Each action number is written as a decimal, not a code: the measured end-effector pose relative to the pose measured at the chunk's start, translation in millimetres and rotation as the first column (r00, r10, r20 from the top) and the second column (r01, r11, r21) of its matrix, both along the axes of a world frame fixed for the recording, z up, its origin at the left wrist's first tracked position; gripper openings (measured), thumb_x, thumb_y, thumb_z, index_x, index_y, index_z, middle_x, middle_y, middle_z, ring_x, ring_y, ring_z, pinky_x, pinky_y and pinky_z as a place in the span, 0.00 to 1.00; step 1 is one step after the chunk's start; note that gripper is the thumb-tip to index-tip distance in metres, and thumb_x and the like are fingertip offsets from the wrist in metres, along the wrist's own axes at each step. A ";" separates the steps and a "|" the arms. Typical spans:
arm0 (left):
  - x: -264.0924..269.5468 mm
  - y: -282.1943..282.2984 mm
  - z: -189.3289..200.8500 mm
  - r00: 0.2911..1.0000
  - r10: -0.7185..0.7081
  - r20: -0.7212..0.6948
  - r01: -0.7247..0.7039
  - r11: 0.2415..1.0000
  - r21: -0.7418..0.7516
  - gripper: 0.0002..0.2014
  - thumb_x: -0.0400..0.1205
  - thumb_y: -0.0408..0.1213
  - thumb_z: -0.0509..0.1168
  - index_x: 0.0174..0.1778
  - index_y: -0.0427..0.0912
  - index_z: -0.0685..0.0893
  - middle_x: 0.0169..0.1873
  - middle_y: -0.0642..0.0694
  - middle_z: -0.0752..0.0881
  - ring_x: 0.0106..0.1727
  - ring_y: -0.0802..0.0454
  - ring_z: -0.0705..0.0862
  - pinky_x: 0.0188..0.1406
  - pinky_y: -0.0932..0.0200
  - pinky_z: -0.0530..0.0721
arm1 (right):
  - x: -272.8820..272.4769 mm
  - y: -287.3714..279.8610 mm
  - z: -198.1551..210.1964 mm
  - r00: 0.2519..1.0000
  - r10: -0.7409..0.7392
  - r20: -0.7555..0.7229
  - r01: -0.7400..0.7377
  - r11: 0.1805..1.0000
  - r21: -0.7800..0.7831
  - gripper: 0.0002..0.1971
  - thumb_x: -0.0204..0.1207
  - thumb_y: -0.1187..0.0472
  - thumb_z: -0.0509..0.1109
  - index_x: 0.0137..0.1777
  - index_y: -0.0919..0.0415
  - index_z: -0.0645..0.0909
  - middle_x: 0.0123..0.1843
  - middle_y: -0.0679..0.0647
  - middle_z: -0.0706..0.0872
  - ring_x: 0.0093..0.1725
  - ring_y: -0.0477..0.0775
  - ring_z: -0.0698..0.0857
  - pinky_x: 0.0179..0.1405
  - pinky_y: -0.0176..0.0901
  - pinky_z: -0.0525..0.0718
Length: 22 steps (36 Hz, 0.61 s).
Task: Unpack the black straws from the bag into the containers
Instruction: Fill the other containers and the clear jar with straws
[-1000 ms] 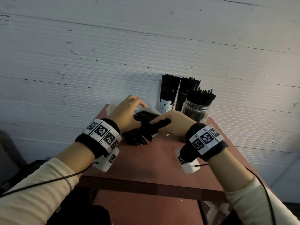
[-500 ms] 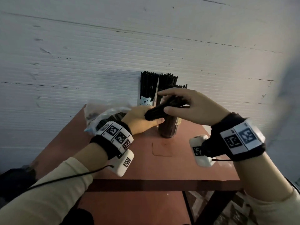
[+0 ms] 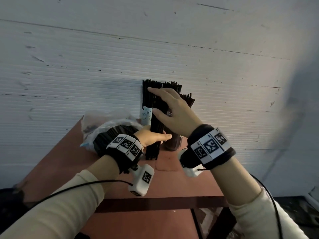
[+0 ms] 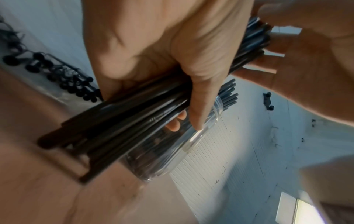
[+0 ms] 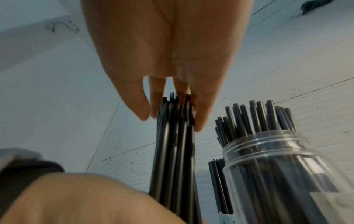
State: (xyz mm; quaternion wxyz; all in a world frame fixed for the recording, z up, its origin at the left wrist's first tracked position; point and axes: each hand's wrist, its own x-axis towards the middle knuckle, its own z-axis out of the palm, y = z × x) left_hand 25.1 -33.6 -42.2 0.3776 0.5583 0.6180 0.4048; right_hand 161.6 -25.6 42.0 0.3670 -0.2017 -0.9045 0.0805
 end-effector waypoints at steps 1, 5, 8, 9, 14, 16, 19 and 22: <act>-1.0 0.2 -0.1 1.000 -0.004 -0.016 0.004 1.000 -0.001 0.19 0.72 0.53 0.76 0.47 0.40 0.89 0.42 0.47 0.91 0.53 0.51 0.88 0.55 0.62 0.80 | -1.4 1.0 -0.2 1.000 -0.004 -0.004 0.004 1.000 0.009 0.23 0.81 0.60 0.66 0.76 0.55 0.72 0.71 0.52 0.74 0.69 0.44 0.74 0.64 0.16 0.62; -4.6 2.6 -4.7 0.996 0.018 -0.084 -0.020 1.000 -0.021 0.26 0.62 0.66 0.77 0.40 0.47 0.89 0.41 0.50 0.91 0.53 0.51 0.87 0.68 0.50 0.79 | -5.5 4.6 -3.7 1.000 -0.027 0.009 0.026 1.000 0.014 0.17 0.81 0.61 0.66 0.68 0.61 0.80 0.67 0.52 0.79 0.65 0.45 0.78 0.61 0.13 0.63; -4.2 0.5 -4.5 0.996 0.046 -0.071 -0.048 0.998 -0.035 0.28 0.56 0.69 0.77 0.39 0.49 0.90 0.44 0.49 0.91 0.55 0.50 0.87 0.68 0.50 0.79 | -8.1 4.8 -6.4 0.999 -0.022 -0.032 0.023 0.999 0.039 0.17 0.81 0.62 0.66 0.68 0.62 0.80 0.66 0.52 0.80 0.63 0.41 0.78 0.60 0.14 0.64; -3.7 0.5 -4.3 0.997 0.046 -0.064 -0.048 0.998 -0.032 0.27 0.55 0.69 0.76 0.37 0.50 0.90 0.44 0.50 0.91 0.56 0.50 0.87 0.69 0.49 0.78 | -9.0 4.8 -7.4 0.999 -0.021 -0.041 0.023 0.999 0.040 0.16 0.81 0.62 0.66 0.68 0.62 0.80 0.66 0.52 0.80 0.61 0.39 0.78 0.58 0.14 0.66; -1.2 -1.2 -2.3 0.995 0.053 -0.079 -0.054 0.999 0.001 0.25 0.74 0.62 0.70 0.42 0.39 0.90 0.42 0.46 0.92 0.51 0.50 0.88 0.67 0.48 0.80 | -9.1 3.5 -5.7 0.999 -0.017 -0.046 0.019 0.999 0.032 0.19 0.80 0.61 0.67 0.71 0.61 0.78 0.68 0.52 0.80 0.67 0.45 0.78 0.65 0.21 0.68; -1.3 -2.2 -3.0 0.996 0.072 -0.059 -0.069 0.996 0.056 0.25 0.76 0.60 0.69 0.38 0.38 0.89 0.38 0.45 0.91 0.49 0.49 0.89 0.67 0.46 0.79 | -7.0 1.6 -3.1 0.998 -0.024 -0.064 0.025 0.999 0.027 0.27 0.79 0.56 0.70 0.77 0.59 0.71 0.73 0.53 0.75 0.70 0.46 0.75 0.68 0.27 0.68; -5.2 -3.6 -1.1 0.997 0.070 -0.020 -0.066 0.985 0.160 0.22 0.76 0.59 0.69 0.32 0.42 0.87 0.36 0.46 0.91 0.48 0.50 0.89 0.66 0.45 0.80 | 0.0 -3.2 0.7 0.988 -0.055 -0.142 0.046 0.996 -0.071 0.39 0.73 0.49 0.76 0.81 0.54 0.62 0.74 0.51 0.69 0.67 0.44 0.73 0.62 0.24 0.72; -4.3 -12.7 10.5 0.995 -0.063 -0.077 0.080 0.968 0.237 0.21 0.75 0.58 0.70 0.41 0.41 0.88 0.39 0.46 0.91 0.48 0.52 0.89 0.61 0.47 0.84 | 9.0 -7.5 2.6 0.990 -0.099 -0.099 0.081 0.982 -0.169 0.46 0.65 0.43 0.80 0.80 0.51 0.61 0.67 0.47 0.68 0.61 0.41 0.72 0.61 0.30 0.75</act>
